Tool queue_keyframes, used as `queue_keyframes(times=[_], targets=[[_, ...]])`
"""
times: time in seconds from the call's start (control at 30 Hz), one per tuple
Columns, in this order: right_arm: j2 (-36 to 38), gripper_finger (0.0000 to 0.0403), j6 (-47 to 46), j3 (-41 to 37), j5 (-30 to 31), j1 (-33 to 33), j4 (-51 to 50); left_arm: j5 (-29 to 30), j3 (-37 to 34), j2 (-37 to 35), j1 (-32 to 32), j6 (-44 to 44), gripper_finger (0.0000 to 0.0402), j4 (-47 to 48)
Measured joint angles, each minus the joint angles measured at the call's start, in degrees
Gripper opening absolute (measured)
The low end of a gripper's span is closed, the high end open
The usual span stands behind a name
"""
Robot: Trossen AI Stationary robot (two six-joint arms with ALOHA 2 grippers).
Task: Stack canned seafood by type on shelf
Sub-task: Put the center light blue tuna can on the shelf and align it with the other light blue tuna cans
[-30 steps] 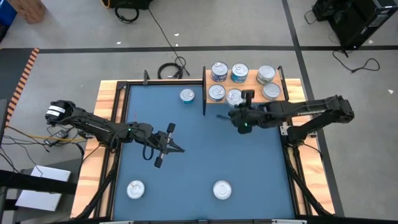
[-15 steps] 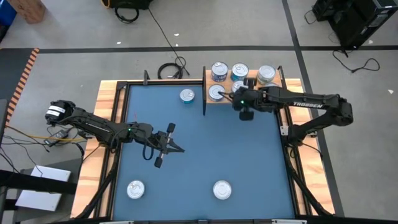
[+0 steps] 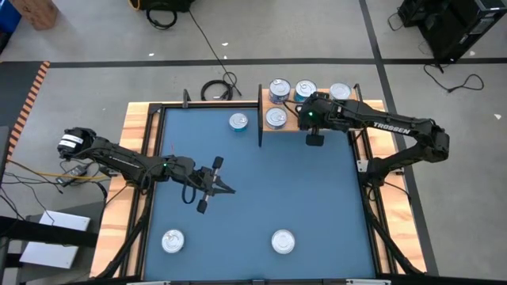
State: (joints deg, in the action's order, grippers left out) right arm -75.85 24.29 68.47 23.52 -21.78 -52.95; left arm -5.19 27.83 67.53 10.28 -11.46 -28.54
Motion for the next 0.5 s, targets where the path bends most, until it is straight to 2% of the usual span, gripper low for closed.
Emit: queue_keyframes(times=[0.23, 0.5], targets=[[0.0, 0.0, -0.53, 0.0, -3.1, -1.99, -1.17, 0.15, -0.02, 0.0, -0.02, 0.0, 0.0002, 0.16], [0.0, 0.0, -0.68, 0.0, -3.9, -2.32, -1.31, 1.51, 0.0, 0.0, -0.02, -0.02, 0.0002, 0.16]])
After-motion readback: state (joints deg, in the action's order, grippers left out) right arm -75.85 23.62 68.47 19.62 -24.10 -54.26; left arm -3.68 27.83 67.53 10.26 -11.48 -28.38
